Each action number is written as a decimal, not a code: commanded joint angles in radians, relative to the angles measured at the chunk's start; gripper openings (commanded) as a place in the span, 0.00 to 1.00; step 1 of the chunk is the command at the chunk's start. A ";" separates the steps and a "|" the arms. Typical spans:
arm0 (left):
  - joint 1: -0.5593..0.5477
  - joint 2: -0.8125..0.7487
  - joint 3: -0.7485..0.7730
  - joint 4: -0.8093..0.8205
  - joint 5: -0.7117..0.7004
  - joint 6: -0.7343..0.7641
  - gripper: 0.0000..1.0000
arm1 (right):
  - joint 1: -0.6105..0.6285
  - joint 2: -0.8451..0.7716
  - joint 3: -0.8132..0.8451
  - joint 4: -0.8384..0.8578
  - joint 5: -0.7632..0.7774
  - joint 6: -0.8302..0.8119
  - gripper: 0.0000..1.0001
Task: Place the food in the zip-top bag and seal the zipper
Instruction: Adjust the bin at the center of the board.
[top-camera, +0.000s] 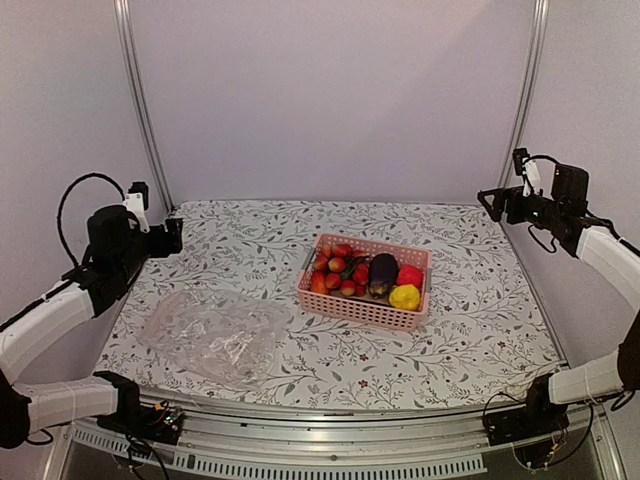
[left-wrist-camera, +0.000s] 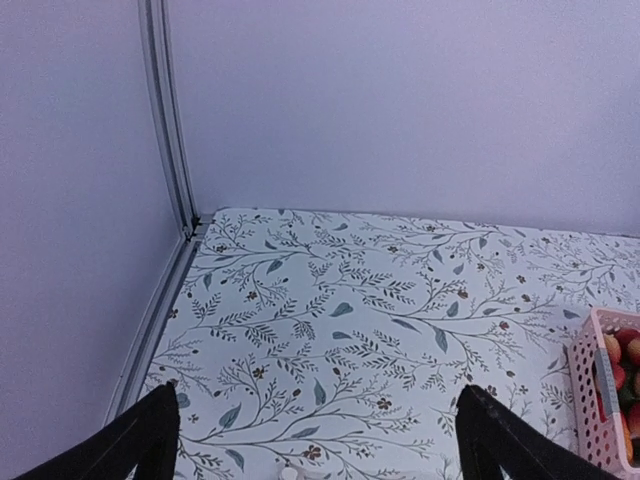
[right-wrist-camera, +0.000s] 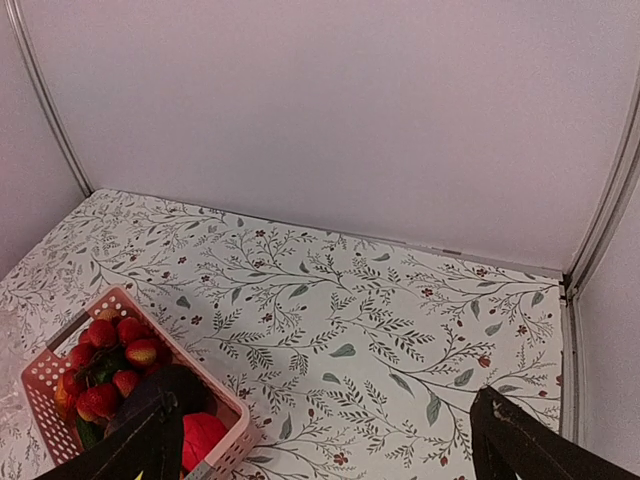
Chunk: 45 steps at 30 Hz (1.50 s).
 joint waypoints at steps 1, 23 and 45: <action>0.019 0.061 0.069 -0.124 0.060 -0.078 0.93 | 0.009 0.002 -0.037 0.030 -0.039 -0.100 0.99; -0.052 0.189 0.155 -0.254 0.370 -0.110 0.64 | 0.336 0.493 0.389 -0.389 0.063 -0.524 0.66; -0.241 0.206 0.130 -0.267 0.263 0.052 0.65 | 0.453 0.978 0.766 -0.475 0.099 -0.566 0.47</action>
